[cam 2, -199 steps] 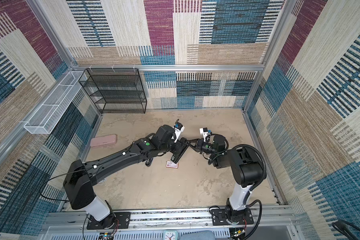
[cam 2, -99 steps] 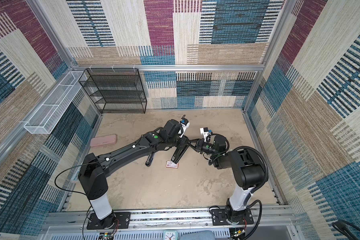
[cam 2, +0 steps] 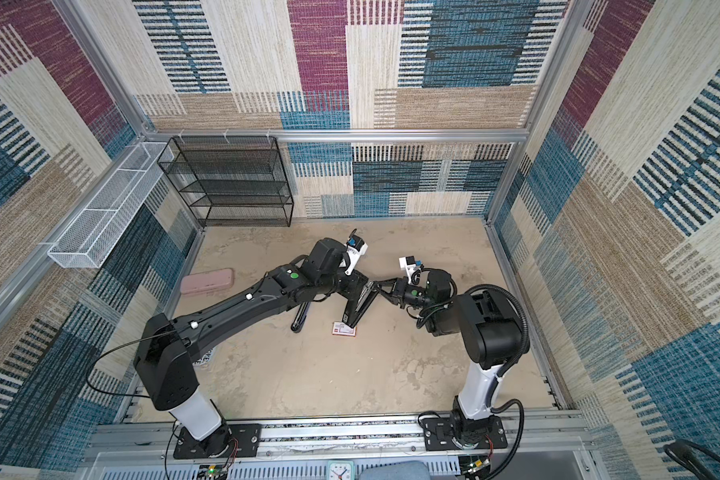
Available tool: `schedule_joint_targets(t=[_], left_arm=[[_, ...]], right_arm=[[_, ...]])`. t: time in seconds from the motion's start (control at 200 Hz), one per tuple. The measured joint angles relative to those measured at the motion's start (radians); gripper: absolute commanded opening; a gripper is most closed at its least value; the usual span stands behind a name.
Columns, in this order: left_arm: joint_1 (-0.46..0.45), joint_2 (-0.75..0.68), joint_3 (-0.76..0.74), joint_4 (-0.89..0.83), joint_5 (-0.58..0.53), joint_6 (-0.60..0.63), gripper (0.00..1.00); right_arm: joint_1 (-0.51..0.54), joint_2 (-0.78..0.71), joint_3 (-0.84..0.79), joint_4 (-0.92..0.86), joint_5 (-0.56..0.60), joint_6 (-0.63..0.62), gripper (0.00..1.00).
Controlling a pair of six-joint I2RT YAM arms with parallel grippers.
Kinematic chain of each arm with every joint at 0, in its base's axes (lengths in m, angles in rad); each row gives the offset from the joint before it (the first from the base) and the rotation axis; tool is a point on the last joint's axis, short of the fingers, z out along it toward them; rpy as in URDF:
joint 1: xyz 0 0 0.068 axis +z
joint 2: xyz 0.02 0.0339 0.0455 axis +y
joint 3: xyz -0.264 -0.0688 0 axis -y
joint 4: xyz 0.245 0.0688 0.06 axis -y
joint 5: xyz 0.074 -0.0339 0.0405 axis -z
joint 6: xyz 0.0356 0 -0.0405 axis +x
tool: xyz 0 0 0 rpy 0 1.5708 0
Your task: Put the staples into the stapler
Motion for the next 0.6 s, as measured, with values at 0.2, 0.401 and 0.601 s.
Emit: schedule_joint_targets(t=[0.2, 0.401, 0.601], left_arm=[[0.013, -0.137, -0.116, 0.018, -0.014, 0.000, 0.00], [0.014, -0.286, -0.259, 0.043, -0.055, -0.005, 0.00], [0.015, -0.402, -0.399, 0.056, -0.089, -0.035, 0.00]], right_arm=[[-0.021, 0.074, 0.034, 0.068, 0.000, 0.051, 0.00], [-0.031, 0.164, 0.095, 0.145, 0.012, 0.124, 0.00], [-0.032, 0.252, 0.176, 0.189, 0.041, 0.192, 0.00]])
